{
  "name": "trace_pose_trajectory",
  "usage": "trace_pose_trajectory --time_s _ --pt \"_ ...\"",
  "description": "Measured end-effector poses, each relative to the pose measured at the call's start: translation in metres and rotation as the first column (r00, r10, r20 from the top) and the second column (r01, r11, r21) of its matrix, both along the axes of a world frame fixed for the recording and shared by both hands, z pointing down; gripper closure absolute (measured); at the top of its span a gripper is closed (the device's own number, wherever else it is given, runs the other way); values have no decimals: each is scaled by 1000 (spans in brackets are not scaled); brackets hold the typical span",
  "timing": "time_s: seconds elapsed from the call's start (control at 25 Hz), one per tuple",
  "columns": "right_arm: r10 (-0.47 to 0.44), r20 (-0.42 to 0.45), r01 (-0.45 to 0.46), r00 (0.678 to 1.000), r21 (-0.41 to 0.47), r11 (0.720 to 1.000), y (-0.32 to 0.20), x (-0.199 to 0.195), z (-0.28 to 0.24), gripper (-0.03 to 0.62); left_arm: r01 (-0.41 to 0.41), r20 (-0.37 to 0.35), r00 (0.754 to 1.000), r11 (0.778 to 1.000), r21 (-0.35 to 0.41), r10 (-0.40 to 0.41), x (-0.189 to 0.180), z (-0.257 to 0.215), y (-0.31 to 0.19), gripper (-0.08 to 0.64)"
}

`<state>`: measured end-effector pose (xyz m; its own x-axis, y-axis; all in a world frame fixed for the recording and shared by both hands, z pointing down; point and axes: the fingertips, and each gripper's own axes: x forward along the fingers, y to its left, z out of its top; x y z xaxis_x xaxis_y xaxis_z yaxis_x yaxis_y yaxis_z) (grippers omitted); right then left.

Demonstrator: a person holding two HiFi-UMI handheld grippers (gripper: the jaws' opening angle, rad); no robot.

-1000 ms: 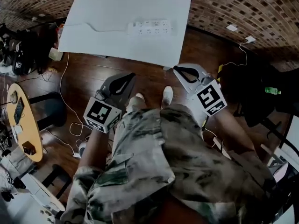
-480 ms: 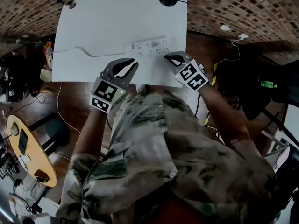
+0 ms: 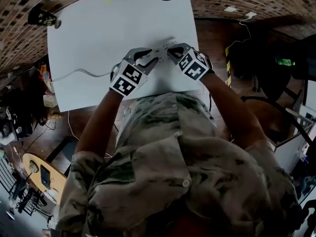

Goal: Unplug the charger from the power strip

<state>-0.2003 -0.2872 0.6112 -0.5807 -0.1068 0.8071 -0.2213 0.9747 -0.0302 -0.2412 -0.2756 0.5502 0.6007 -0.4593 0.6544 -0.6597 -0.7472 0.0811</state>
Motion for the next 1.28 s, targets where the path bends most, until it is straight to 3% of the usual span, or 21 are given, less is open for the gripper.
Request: trace_pose_trajectory --time_s 0.28,0.56,1.08,1.16,1.28 --pt "67 -32 -68 997 -32 997 -1 1 8 588 -101 110 988 994 -32 104 15 40 -13 416" --pt "73 -120 -80 990 -51 995 -1 0 11 594 -148 125 980 988 -48 153 26 56 -18 453" --pt "34 -248 -52 968 -70 996 2 0 17 597 -175 155 970 982 -73 185 28 55 -15 457" --pt "27 -258 -49 966 -81 995 3 -3 19 597 -174 131 975 984 -48 179 27 42 -19 456" --pt "3 -270 -33 963 -104 994 2 -3 18 597 -158 93 984 986 60 152 27 -16 -45 456"
